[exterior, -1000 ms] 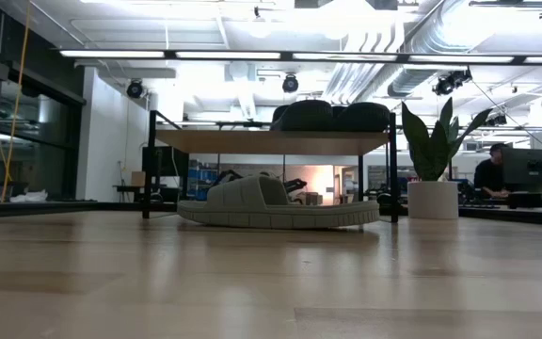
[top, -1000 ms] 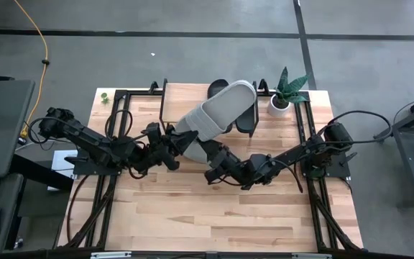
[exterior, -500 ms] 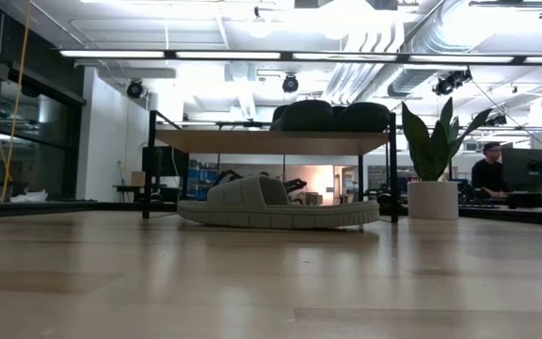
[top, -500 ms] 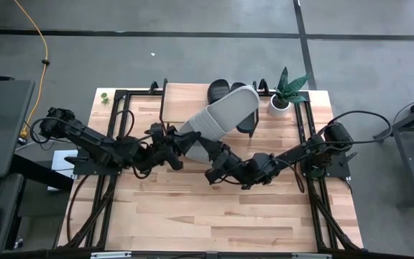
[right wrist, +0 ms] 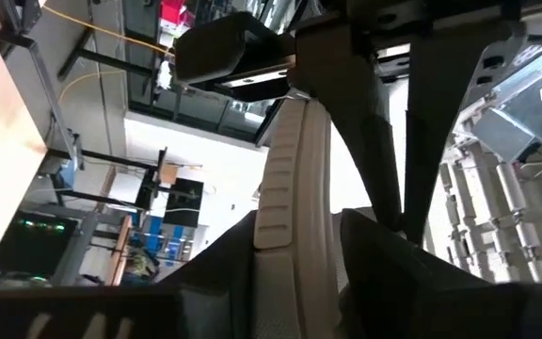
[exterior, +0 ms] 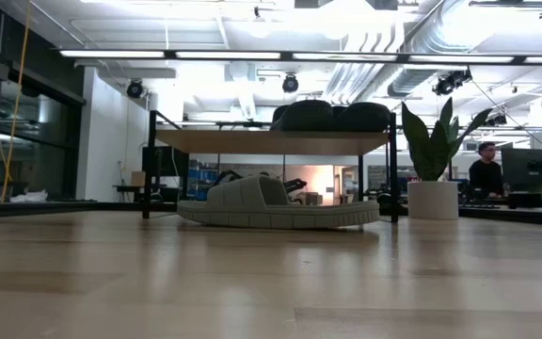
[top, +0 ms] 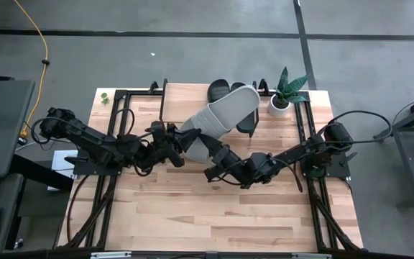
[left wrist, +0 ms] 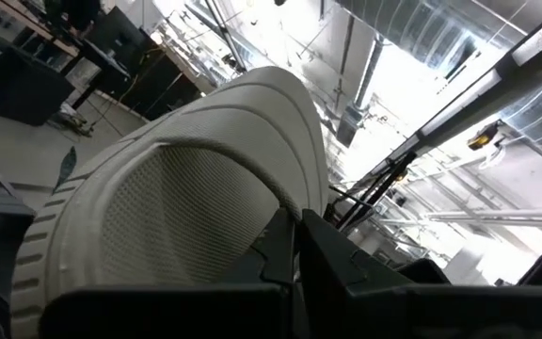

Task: Pick and place slides into the shelf
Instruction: Put the bottom white slide on the shelf

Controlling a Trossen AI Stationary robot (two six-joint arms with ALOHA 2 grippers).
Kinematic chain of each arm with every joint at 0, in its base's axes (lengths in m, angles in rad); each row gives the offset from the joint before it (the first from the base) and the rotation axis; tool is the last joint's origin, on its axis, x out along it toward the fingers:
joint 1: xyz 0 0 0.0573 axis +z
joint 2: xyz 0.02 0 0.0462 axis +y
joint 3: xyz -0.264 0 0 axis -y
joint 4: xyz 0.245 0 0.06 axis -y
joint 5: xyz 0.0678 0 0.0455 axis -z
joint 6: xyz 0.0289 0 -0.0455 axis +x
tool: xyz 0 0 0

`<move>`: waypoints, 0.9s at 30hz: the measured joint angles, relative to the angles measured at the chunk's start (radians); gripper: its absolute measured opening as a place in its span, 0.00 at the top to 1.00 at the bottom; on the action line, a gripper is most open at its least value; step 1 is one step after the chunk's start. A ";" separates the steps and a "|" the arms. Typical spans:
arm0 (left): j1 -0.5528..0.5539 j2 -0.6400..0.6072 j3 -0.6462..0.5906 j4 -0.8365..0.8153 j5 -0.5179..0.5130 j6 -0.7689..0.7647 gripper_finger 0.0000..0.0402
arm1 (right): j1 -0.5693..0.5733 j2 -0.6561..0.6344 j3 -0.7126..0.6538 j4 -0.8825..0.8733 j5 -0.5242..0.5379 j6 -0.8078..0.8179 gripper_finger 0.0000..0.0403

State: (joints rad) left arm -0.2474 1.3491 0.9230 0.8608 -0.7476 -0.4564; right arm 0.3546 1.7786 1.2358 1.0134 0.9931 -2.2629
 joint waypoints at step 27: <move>0.039 0.011 0.002 0.090 -0.027 0.022 1.00 | -0.054 -0.002 -0.001 0.039 0.088 -0.073 0.70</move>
State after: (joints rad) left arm -0.2081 1.3602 0.9245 0.9504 -0.7745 -0.4342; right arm 0.3008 1.7767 1.2348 1.0521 1.0810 -2.3356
